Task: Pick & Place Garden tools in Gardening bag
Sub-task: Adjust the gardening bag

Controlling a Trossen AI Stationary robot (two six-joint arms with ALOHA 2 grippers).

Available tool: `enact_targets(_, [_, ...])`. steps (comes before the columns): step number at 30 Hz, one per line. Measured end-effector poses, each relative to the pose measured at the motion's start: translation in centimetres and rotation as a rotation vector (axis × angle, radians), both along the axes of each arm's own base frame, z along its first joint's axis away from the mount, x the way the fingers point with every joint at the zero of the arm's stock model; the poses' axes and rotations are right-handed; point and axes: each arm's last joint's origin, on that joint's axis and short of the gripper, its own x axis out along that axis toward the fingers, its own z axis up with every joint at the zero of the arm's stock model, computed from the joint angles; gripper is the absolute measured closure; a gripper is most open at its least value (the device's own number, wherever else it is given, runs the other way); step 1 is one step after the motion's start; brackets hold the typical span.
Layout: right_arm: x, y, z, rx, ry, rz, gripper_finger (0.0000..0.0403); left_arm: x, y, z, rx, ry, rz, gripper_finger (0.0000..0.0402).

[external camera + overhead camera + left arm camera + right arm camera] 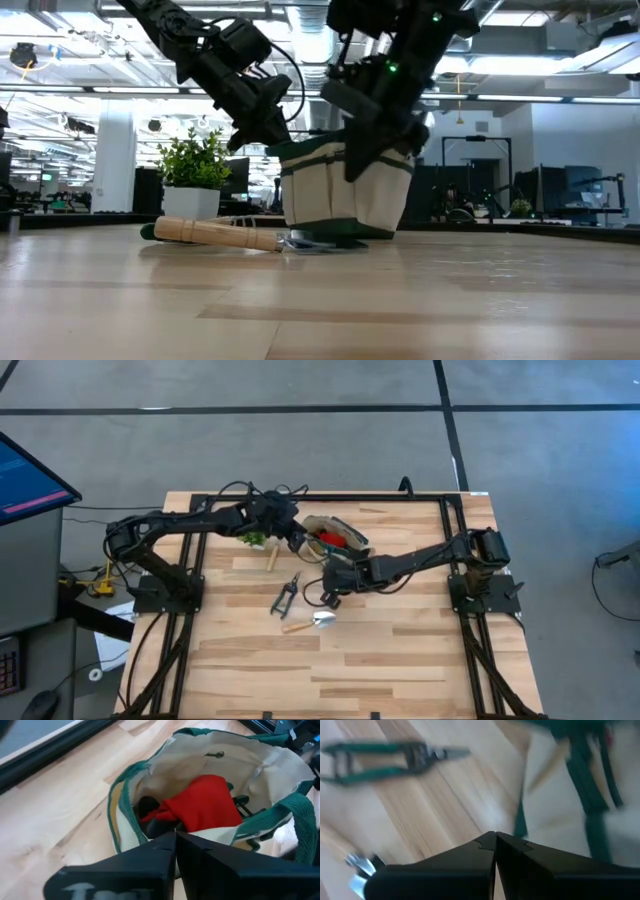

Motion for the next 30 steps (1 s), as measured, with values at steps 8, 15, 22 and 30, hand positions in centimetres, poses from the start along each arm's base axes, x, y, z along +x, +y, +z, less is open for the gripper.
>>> enact_targets(8, [-1.5,-0.5,-1.9,-0.029,0.071,-0.087,0.0403,0.6,-1.5,0.0,-0.036,-0.009,-0.052,0.0401])
enact_targets(15, [-2.1,-1.7,-3.3,-0.025,0.067,-0.121,0.0403,1.3,-3.4,0.0,-0.058,-0.012,-0.096,0.0401])
enact_targets(22, [-2.1,-4.1,-3.3,-0.04,0.08,-0.143,0.0403,1.8,-5.2,-0.1,-0.101,-0.009,-0.121,0.0401])
enact_targets(30, [-2.2,-6.0,-3.4,-0.052,0.116,-0.114,0.0403,2.1,-7.1,-0.2,-0.131,0.001,-0.157,0.0401])
